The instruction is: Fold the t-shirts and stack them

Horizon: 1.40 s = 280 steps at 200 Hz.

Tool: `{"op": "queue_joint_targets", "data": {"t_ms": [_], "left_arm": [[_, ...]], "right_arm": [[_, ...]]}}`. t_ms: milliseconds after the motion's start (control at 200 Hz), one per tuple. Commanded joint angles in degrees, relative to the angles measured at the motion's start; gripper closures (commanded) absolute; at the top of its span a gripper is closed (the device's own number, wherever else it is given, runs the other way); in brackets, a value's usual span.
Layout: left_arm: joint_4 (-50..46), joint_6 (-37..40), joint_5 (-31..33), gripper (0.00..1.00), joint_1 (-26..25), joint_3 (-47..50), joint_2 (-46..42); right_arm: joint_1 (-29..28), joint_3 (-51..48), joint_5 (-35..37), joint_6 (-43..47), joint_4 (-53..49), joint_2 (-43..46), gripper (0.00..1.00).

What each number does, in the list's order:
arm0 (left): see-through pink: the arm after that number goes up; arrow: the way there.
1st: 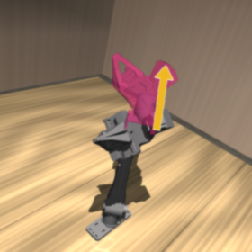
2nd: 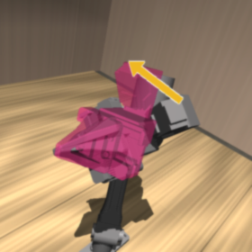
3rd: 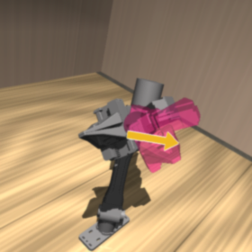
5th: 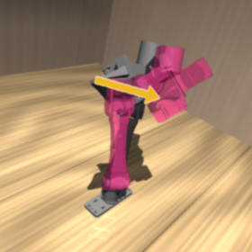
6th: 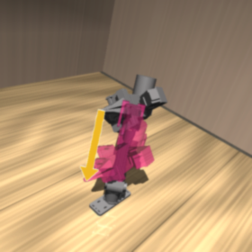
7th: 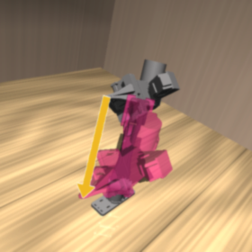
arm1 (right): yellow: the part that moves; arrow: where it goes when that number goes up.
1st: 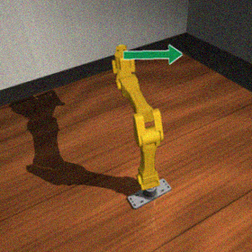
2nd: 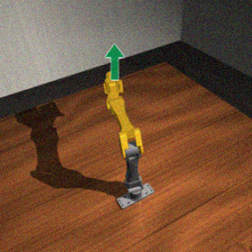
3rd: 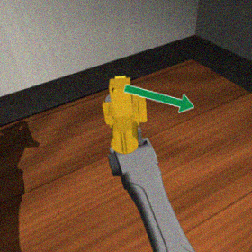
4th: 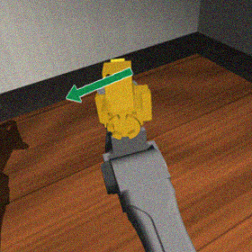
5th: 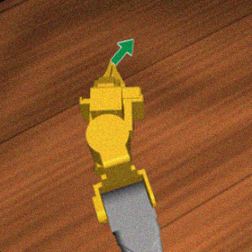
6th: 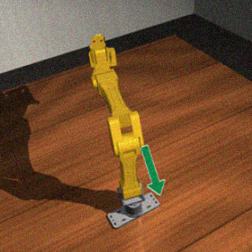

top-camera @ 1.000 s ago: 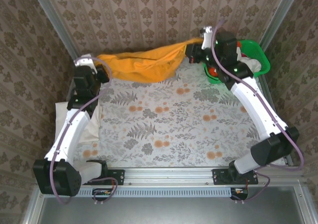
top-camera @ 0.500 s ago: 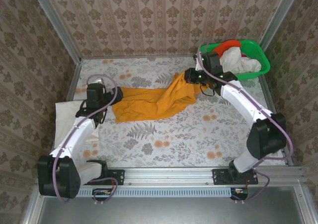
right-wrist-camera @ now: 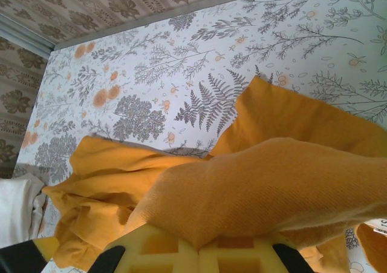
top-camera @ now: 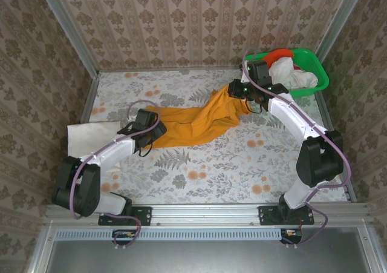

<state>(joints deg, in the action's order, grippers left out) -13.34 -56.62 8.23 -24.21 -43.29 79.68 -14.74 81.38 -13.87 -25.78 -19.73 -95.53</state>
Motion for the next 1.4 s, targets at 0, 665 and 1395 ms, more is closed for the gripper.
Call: {"op": "queue_joint_targets", "data": {"t_ms": [0,665,1395], "left_arm": [[-1.87,-10.31,1.24,0.30,0.85,-1.87,0.69],[16.23,-9.39,-9.98,1.00,8.06,-6.45,18.84],[1.33,14.05,9.58,1.00,8.57,-16.62,-16.28]], "right_arm": [[0.70,-0.63,0.59,-0.98,1.20,2.20,1.00],[1.39,-2.96,-1.76,-2.10,2.33,4.67,1.00],[1.52,-2.63,-3.44,-0.24,11.30,27.90,1.00]]}}
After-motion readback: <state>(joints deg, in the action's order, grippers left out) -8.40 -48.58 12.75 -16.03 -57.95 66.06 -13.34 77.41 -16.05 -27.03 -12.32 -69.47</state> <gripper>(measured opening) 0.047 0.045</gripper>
